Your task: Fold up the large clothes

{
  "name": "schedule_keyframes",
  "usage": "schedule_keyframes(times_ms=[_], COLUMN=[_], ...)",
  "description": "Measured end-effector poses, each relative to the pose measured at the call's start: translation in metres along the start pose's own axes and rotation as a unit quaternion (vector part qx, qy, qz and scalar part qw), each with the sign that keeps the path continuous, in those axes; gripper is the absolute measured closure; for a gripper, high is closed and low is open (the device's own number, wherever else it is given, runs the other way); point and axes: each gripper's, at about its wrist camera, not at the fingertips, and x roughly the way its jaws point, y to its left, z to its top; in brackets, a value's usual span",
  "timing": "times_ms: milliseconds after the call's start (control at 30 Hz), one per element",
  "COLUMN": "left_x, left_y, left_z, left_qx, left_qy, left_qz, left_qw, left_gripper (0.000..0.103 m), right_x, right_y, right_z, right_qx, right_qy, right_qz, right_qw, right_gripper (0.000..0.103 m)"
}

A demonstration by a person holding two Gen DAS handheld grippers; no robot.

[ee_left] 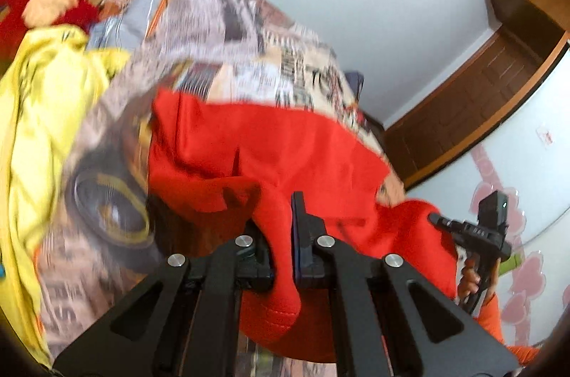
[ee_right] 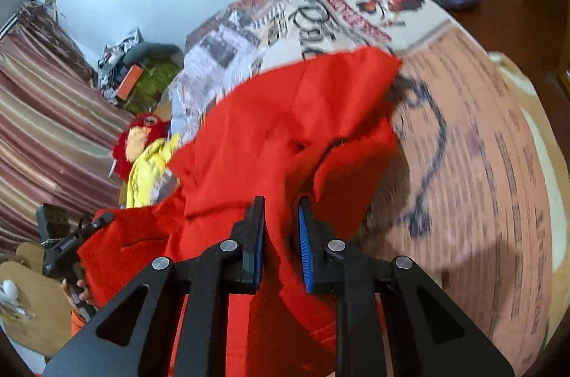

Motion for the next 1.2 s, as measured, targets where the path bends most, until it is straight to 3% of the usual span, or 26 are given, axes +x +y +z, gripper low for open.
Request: schedule_keyframes(times_ms=[200,433,567,667,767,867,967,1033,1200], left_x=[0.027,0.102,0.156,0.193,0.213,0.213,0.194,0.177,0.128], left_y=[0.008,0.021,0.046,0.067,0.073,0.064,0.050,0.041,0.012], left_z=[0.057,0.105,0.112,0.105,0.095,0.091,0.101,0.110,0.134], left_qx=[-0.008,0.007,0.001,0.004,0.030,0.061,0.067,0.054,0.029], left_qy=[-0.027,-0.022,0.009,0.055,0.089,0.099,0.085,0.071,0.009], left_qz=[0.017,0.098,0.148,0.182,0.208,0.220,0.208,0.192,0.140], left_qw=[0.9995,0.9949,0.9889,0.9817,0.9737,0.9685,0.9721,0.9773,0.9897], left_gripper=[0.098,0.098,0.098,0.098,0.098,0.098,0.095,0.080,0.065], right_x=[0.018,0.080,0.111,0.104,0.089,0.069,0.051,0.047,0.053], right_y=[-0.005,-0.034,-0.048,-0.061,-0.084,-0.085,-0.072,-0.057,-0.002], right_z=[0.055,0.118,0.128,0.132,0.134,0.131,0.123,0.119,0.104], right_qx=[0.011,0.038,0.042,0.060,0.102,0.078,0.044,0.021,-0.062], right_qy=[-0.033,-0.031,-0.019,-0.057,-0.059,-0.059,-0.062,-0.056,-0.046], right_qz=[-0.003,-0.038,-0.065,-0.127,-0.112,-0.142,-0.151,-0.149,-0.149], right_qw=[0.999,0.998,0.997,0.988,0.987,0.985,0.986,0.987,0.986], right_gripper=[0.089,0.088,0.087,0.087,0.087,0.087,0.087,0.087,0.087])
